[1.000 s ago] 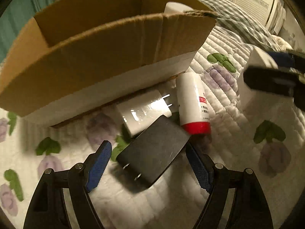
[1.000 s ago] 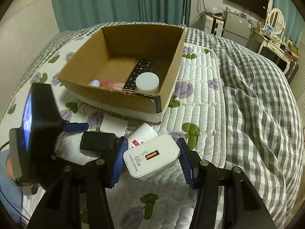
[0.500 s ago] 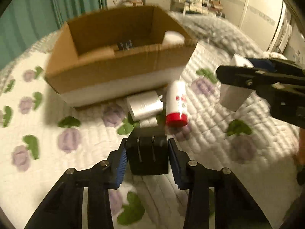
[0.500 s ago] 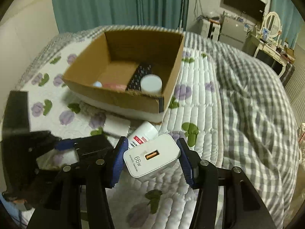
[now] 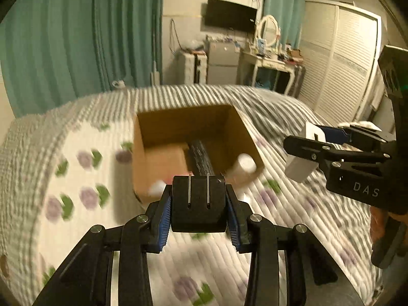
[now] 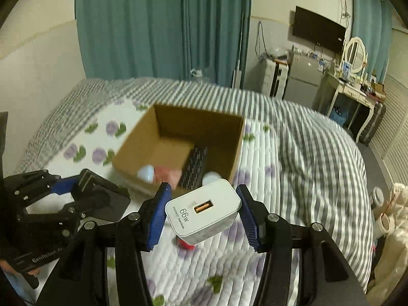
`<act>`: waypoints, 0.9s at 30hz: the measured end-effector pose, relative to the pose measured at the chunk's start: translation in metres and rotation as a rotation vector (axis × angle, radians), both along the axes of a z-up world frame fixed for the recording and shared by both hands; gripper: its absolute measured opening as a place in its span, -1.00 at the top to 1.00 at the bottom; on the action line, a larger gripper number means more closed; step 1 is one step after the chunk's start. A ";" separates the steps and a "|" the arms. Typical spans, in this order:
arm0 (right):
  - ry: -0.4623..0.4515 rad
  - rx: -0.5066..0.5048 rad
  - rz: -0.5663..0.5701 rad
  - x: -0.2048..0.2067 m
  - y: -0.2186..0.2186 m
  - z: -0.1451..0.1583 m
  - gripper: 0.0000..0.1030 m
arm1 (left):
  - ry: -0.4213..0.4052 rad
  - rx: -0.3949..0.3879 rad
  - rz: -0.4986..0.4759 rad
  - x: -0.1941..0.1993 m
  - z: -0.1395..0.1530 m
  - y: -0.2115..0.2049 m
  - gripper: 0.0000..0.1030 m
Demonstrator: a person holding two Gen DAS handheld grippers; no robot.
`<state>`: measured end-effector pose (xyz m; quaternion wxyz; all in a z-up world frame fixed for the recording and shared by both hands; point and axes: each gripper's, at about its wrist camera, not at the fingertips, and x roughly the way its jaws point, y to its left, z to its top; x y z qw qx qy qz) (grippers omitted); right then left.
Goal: Organize rigid objects
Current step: 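Carry both chargers over the box and open both tools to release them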
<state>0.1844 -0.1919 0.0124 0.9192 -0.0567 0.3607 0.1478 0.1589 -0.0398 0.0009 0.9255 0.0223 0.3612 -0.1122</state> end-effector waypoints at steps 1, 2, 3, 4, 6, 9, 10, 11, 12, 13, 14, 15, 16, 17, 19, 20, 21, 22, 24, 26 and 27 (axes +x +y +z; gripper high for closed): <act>-0.003 0.011 0.002 0.009 0.001 0.002 -0.01 | -0.007 0.000 0.012 0.011 0.001 0.003 0.26; -0.002 0.023 0.005 0.019 0.002 0.004 -0.01 | -0.014 -0.002 0.022 0.022 0.003 0.006 0.26; -0.003 0.033 0.005 0.027 0.002 0.004 -0.01 | -0.020 -0.002 0.026 0.031 0.005 0.008 0.26; -0.001 0.046 0.006 0.037 0.003 0.004 -0.01 | -0.024 0.003 0.023 0.040 0.004 0.008 0.26; 0.003 0.059 0.003 0.061 0.005 -0.001 -0.01 | -0.021 0.025 0.012 0.063 -0.002 0.005 0.26; 0.019 0.043 0.004 0.093 0.010 -0.015 -0.01 | 0.001 0.044 -0.003 0.093 -0.019 0.000 0.26; 0.024 0.042 0.003 0.107 0.012 -0.023 -0.01 | 0.010 0.045 -0.005 0.102 -0.025 -0.001 0.26; 0.029 0.044 0.004 0.113 0.012 -0.028 -0.01 | 0.022 0.049 -0.004 0.113 -0.034 -0.002 0.26; 0.039 0.048 0.006 0.123 0.012 -0.035 -0.01 | 0.028 0.053 -0.002 0.119 -0.039 -0.002 0.26; 0.050 0.057 0.008 0.134 0.013 -0.044 -0.01 | 0.034 0.056 0.003 0.127 -0.045 -0.002 0.26; 0.057 0.061 0.010 0.140 0.013 -0.050 -0.01 | 0.043 0.063 0.007 0.135 -0.054 -0.002 0.26; 0.063 0.062 0.009 0.145 0.014 -0.056 -0.01 | 0.047 0.065 0.009 0.139 -0.058 -0.002 0.26; 0.069 0.059 0.005 0.150 0.016 -0.063 -0.01 | 0.051 0.068 0.010 0.144 -0.063 -0.003 0.25; 0.069 0.052 0.002 0.155 0.018 -0.070 -0.01 | 0.057 0.074 0.011 0.151 -0.071 -0.003 0.25; 0.063 0.059 -0.003 0.162 0.019 -0.077 -0.02 | 0.065 0.077 0.020 0.158 -0.079 -0.003 0.25; 0.067 0.084 -0.018 0.166 0.017 -0.082 -0.02 | 0.070 0.077 0.022 0.160 -0.082 -0.002 0.24; 0.082 0.102 -0.027 0.170 0.014 -0.083 -0.02 | 0.077 0.080 0.020 0.160 -0.085 -0.002 0.24; 0.108 0.120 -0.030 0.173 0.012 -0.086 -0.04 | 0.095 0.084 0.019 0.159 -0.086 -0.004 0.24; 0.133 0.171 -0.032 0.174 0.005 -0.084 -0.26 | 0.128 0.089 0.007 0.155 -0.090 -0.006 0.20; 0.109 0.189 -0.036 0.167 0.000 -0.073 -0.33 | 0.074 0.095 -0.001 0.142 -0.082 -0.008 0.16; 0.088 0.190 -0.040 0.161 -0.002 -0.064 -0.34 | 0.053 0.100 -0.001 0.137 -0.077 -0.010 0.09</act>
